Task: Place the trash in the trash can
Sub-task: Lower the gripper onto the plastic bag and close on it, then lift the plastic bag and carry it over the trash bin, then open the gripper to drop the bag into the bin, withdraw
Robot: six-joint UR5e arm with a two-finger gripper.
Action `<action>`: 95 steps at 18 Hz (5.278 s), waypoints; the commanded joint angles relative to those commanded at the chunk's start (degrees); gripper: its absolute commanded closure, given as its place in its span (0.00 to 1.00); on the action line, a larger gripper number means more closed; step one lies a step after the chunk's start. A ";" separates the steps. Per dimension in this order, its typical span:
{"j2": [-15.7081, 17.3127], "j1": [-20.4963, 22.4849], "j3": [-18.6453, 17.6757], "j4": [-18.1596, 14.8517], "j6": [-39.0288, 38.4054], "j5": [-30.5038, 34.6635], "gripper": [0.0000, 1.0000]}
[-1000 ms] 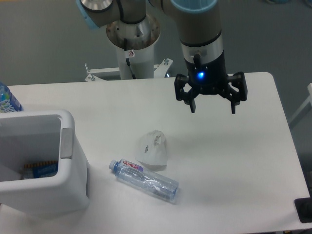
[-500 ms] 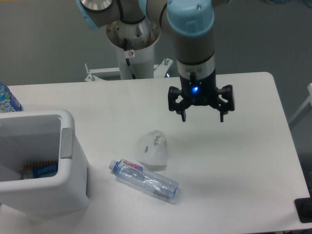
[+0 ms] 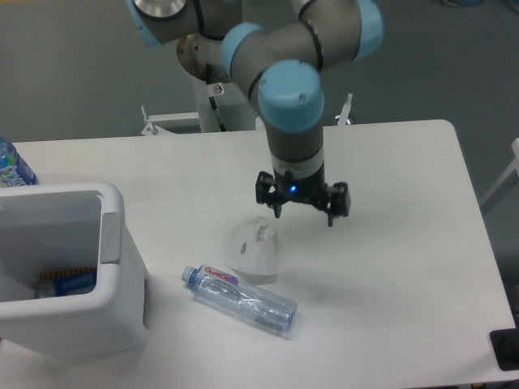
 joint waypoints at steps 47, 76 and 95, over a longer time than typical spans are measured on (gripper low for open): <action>5.71 0.97 11.31 -3.96 -8.75 -16.95 1.00; 8.88 -20.74 15.72 -2.46 -30.32 -27.42 0.41; 5.19 -2.03 13.88 -1.23 -50.26 -25.76 0.00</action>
